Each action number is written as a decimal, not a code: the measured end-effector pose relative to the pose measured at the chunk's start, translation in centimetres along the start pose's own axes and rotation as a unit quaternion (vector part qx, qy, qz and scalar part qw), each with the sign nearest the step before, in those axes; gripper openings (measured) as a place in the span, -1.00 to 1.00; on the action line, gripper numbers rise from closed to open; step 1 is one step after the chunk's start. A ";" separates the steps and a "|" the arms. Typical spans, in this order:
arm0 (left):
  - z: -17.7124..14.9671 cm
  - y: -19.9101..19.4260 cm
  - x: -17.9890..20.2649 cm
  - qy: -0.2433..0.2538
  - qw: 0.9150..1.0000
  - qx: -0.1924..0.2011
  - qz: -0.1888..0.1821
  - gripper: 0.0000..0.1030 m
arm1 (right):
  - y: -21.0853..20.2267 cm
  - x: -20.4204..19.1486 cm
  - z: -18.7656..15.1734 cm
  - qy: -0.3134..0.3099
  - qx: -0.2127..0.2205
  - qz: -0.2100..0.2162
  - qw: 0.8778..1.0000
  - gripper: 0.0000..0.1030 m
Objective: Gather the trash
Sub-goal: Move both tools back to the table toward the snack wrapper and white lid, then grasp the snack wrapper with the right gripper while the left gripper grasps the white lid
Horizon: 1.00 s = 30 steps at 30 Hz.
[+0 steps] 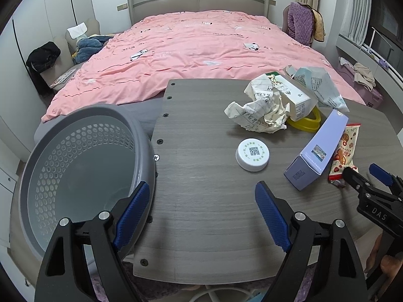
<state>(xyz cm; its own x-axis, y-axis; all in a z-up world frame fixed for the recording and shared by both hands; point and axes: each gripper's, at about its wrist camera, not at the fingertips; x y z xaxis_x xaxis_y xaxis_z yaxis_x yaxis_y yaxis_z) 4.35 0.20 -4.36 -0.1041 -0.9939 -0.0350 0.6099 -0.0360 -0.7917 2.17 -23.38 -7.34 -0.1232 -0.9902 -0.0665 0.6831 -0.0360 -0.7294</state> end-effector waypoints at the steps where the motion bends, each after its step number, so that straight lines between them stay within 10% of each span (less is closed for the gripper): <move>1: 0.0 0.0 0.1 0.001 1.000 -0.001 0.000 0.59 | 0.0 0.4 0.0 0.002 0.000 -0.005 1.000 0.81; 30: 0.9 1.0 0.1 -0.007 1.000 0.008 0.008 0.59 | 2.8 1.6 2.3 0.002 -0.015 -0.017 1.000 0.57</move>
Point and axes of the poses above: each gripper's, at about its wrist camera, not at the fingertips, and y roughly the way its jaws point, x to its right, z to its top, and after that the axes turned 3 degrees about x, right-handed
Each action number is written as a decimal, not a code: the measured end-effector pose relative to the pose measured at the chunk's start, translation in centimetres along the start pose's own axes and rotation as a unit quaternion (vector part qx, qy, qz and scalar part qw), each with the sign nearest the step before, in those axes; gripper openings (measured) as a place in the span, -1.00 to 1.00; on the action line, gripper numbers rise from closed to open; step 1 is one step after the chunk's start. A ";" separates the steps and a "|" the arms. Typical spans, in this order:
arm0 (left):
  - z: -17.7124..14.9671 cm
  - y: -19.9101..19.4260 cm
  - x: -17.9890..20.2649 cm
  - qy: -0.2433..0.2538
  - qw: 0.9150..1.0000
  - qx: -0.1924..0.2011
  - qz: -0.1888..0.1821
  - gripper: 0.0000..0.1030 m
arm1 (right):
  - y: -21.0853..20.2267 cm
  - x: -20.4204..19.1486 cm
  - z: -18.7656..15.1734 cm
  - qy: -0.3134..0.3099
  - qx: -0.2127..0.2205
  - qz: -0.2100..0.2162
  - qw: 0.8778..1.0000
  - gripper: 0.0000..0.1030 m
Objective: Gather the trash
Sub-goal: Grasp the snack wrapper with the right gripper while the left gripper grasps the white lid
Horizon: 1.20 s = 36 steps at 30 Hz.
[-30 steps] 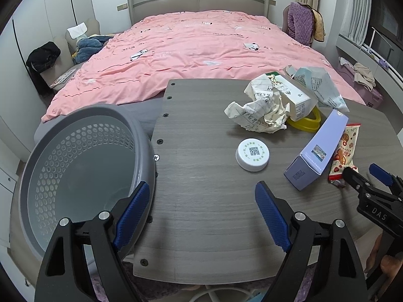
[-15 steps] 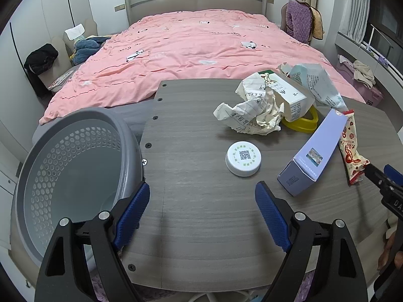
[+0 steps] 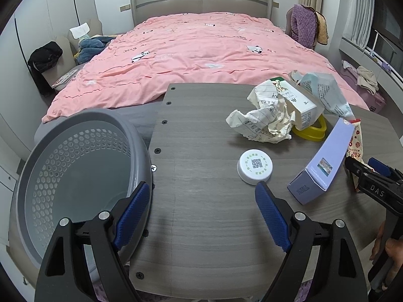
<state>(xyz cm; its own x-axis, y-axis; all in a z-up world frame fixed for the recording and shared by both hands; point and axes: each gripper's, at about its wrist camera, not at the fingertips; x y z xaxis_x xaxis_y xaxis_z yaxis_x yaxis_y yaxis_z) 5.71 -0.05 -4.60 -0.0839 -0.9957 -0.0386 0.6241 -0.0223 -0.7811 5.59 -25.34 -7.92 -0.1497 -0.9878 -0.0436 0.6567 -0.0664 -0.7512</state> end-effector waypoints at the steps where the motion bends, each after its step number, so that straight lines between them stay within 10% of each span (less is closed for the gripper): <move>1: 0.0 0.1 0.0 0.000 1.000 0.000 0.000 0.59 | -0.1 -0.1 0.0 -0.001 0.001 0.000 1.000 0.48; 6: -0.1 0.3 0.1 0.003 1.000 -0.006 -0.007 0.59 | -0.4 -0.2 0.0 -0.004 0.004 0.006 1.000 -0.23; 36: 1.5 4.8 3.4 0.034 0.998 -0.017 -0.039 0.58 | -4.6 3.9 -1.3 0.072 0.032 0.077 0.994 -0.25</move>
Point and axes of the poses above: each gripper's, at about its wrist camera, not at the fingertips, and y roughly the way its jaws point, x to its right, z to its top, and after that the axes turned 3 degrees about x, right-handed
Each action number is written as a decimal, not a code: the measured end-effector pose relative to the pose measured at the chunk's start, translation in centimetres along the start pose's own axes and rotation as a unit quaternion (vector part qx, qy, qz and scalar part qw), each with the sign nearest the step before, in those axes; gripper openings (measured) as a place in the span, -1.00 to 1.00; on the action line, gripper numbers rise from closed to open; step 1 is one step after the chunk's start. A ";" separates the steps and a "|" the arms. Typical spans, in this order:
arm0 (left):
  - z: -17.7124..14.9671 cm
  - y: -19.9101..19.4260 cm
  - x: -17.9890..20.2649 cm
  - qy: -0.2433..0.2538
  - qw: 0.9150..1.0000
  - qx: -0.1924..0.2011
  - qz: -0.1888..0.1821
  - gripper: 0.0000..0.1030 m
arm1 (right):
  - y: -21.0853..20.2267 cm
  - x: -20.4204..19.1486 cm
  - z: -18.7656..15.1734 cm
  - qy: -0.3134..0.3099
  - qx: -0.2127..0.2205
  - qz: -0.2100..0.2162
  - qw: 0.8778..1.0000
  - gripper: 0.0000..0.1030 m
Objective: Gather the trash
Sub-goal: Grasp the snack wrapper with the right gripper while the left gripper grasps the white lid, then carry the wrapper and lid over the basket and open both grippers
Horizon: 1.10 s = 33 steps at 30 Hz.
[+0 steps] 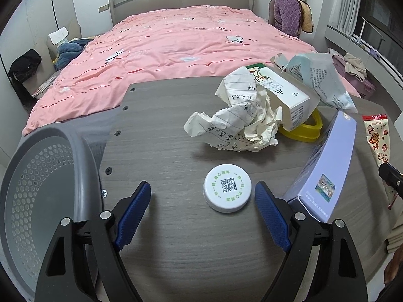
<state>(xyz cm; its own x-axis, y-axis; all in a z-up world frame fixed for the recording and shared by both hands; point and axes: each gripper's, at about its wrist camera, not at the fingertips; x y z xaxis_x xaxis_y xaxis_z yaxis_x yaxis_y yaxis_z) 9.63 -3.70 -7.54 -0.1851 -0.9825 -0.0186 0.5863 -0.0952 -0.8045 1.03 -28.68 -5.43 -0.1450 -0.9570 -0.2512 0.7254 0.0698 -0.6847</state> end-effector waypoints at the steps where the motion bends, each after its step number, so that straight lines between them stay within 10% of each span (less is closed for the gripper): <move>1: 0.1 0.1 0.0 0.001 1.000 0.000 0.001 0.58 | 0.0 0.1 0.0 0.001 0.000 0.002 1.000 -0.25; 11: -0.1 -0.2 1.0 0.011 1.000 0.002 -0.008 -0.25 | 0.0 0.4 -0.5 0.006 -0.003 0.012 1.000 -0.21; 24: -0.4 -4.4 -1.5 -0.020 0.999 0.031 0.007 -0.26 | -2.9 -1.5 0.5 -0.016 0.026 0.022 0.999 -0.21; 33: -0.5 -9.4 -7.2 -0.054 0.993 0.088 0.051 -0.25 | -4.3 -9.6 1.7 -0.085 0.046 0.086 0.992 -0.21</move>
Point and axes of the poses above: each gripper's, at about its wrist camera, not at the fingertips, and y roughly the way its jaws point, x to its right, z to its top, and after that the axes turned 3 degrees about x, right-handed
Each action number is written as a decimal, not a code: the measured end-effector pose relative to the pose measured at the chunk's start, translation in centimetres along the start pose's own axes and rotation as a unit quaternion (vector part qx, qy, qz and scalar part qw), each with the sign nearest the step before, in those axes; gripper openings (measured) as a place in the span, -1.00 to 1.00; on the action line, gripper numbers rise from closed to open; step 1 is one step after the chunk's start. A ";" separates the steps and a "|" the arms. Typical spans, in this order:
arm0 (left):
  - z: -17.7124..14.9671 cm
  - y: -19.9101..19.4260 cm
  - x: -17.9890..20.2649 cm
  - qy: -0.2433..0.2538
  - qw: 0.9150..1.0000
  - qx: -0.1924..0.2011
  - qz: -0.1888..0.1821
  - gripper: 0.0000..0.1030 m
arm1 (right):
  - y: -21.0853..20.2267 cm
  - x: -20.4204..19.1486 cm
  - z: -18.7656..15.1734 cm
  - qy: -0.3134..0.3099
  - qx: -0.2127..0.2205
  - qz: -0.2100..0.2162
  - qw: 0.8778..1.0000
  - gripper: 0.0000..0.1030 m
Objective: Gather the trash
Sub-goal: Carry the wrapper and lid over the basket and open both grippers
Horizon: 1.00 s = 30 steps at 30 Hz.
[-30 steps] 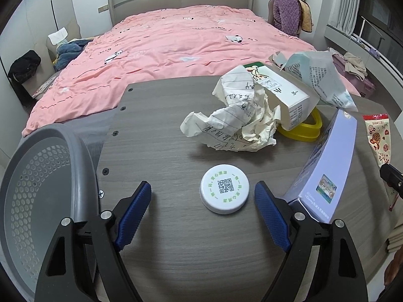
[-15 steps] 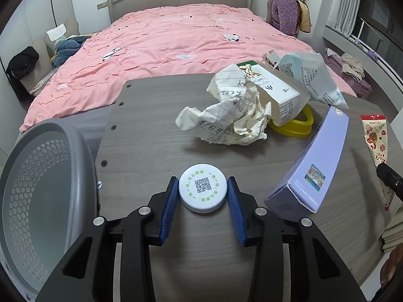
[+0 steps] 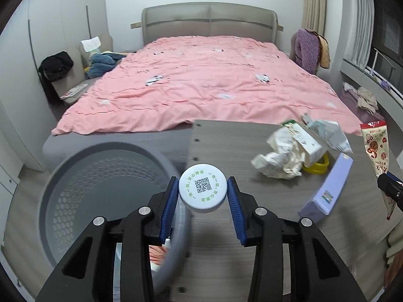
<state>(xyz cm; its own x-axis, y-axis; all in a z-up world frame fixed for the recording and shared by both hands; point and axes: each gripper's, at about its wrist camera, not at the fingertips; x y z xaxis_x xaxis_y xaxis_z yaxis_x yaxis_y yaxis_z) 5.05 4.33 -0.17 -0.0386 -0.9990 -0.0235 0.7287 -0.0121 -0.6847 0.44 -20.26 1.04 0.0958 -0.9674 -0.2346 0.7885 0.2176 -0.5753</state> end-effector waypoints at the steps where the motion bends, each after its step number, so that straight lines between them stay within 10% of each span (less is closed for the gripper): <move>1: -0.1 -0.3 -0.9 -0.003 1.000 0.003 0.009 -0.26 | 0.3 -1.3 0.3 -0.009 0.001 0.012 1.000 -0.21; 16: -2.9 -0.1 -14.1 -0.059 0.995 -0.023 0.081 -0.25 | 9.5 -18.6 0.1 -0.113 -0.091 0.174 0.974 -0.21; 30: -4.3 1.6 -18.2 -0.094 0.991 -0.040 0.084 -0.25 | 13.3 -24.8 -1.7 -0.169 -0.131 0.192 0.958 -0.20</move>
<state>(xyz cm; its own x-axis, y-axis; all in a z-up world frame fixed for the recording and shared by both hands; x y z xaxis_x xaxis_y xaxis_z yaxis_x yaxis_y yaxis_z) 3.99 22.70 -3.99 0.2124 -0.9771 -0.0118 0.6574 0.1519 -0.7380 7.55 6.87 -2.11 0.5743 -0.7867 -0.2264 0.4809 0.5480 -0.6844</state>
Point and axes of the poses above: each gripper's, at about its wrist camera, not at the fingertips, and y roughly the way its jaws point, x to its right, z to its top, and after that the axes turned 3 degrees about x, right-handed
